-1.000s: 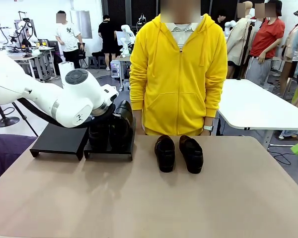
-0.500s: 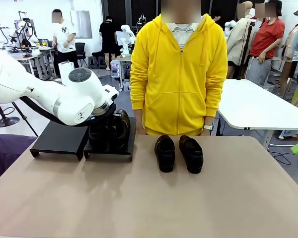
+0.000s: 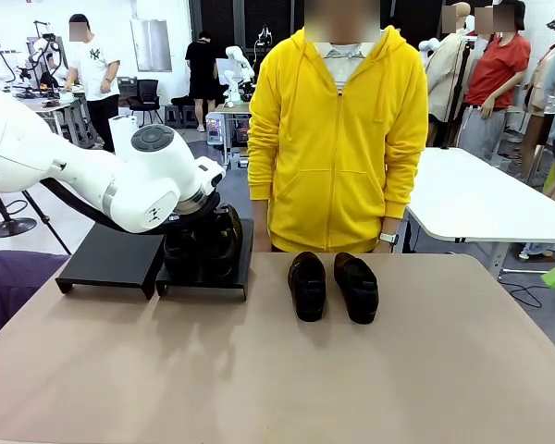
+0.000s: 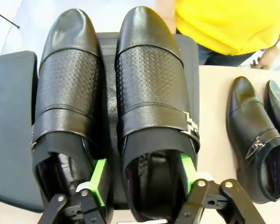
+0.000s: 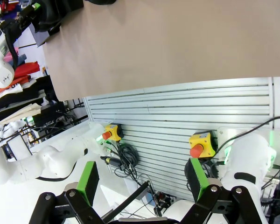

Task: Organize the shoes by placing them on the stand.
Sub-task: Place the Shoe from the middle of the table onto the Shoes Stand.

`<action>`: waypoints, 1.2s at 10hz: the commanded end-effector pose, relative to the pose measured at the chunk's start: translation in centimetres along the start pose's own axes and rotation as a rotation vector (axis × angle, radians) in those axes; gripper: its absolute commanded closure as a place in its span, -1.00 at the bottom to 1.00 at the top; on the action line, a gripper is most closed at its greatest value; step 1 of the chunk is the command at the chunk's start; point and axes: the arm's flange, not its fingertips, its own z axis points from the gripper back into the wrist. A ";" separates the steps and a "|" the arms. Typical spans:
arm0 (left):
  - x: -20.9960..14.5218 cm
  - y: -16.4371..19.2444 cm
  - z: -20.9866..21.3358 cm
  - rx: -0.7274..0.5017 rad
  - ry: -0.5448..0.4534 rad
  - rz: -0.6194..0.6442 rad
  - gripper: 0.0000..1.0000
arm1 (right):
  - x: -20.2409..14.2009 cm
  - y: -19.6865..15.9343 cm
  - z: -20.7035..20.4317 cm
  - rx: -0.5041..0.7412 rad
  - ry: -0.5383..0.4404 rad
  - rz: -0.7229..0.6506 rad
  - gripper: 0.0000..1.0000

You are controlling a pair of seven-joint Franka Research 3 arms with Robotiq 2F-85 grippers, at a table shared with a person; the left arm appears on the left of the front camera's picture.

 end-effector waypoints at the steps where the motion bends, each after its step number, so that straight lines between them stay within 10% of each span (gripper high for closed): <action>1: 0.5 -0.8 2.2 0.021 0.003 -0.016 -1.00 | 0.0 0.3 0.2 0.012 0.003 -0.003 -1.00; 5: 1.7 -1.9 11.0 -0.083 0.082 -0.113 -1.00 | 0.0 0.3 0.2 0.012 0.003 -0.003 -1.00; 7: 1.1 1.0 17.2 -0.264 0.385 -0.119 -1.00 | 0.0 0.3 0.2 0.012 0.003 -0.003 -1.00; 9: -2.3 5.9 22.6 -0.337 0.520 -0.105 -1.00 | 0.0 0.3 0.2 0.012 0.003 -0.003 -1.00; 12: -12.7 14.4 29.0 -0.487 0.449 -0.004 -1.00 | 0.0 0.3 0.2 0.012 0.003 -0.003 -1.00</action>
